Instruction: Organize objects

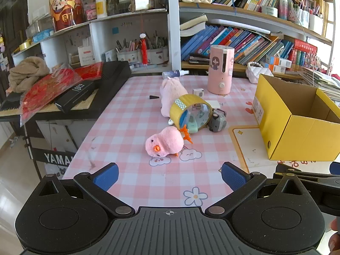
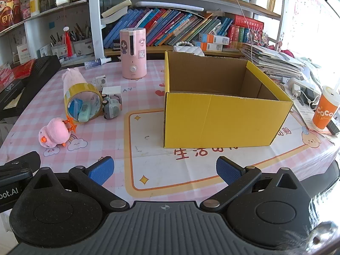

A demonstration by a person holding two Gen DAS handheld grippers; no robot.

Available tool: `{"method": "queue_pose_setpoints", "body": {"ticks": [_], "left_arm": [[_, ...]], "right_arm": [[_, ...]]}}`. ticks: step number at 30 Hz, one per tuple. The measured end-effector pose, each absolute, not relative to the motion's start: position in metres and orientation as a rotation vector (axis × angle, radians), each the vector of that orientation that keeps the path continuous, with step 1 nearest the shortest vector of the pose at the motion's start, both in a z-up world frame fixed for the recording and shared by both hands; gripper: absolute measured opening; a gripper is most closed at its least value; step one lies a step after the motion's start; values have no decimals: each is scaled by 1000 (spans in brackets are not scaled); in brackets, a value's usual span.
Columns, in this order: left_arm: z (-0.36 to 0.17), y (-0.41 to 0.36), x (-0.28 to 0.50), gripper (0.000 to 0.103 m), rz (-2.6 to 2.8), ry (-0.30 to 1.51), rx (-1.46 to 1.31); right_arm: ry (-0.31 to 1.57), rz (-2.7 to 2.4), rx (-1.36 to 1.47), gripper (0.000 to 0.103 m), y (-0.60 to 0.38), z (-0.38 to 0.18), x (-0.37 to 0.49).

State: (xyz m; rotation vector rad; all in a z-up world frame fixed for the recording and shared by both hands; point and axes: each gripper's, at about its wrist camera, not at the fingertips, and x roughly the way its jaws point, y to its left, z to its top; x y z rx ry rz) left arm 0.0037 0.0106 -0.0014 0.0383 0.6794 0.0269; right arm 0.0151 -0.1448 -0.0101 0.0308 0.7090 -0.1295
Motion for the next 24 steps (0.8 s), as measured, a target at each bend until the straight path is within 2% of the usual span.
{"method": "queue_pose_setpoints", "body": {"ticks": [24], "left_arm": [[-3, 10, 6, 103, 25, 684, 38]], "right_arm": [[718, -130, 34, 103, -146, -12, 15]]}}
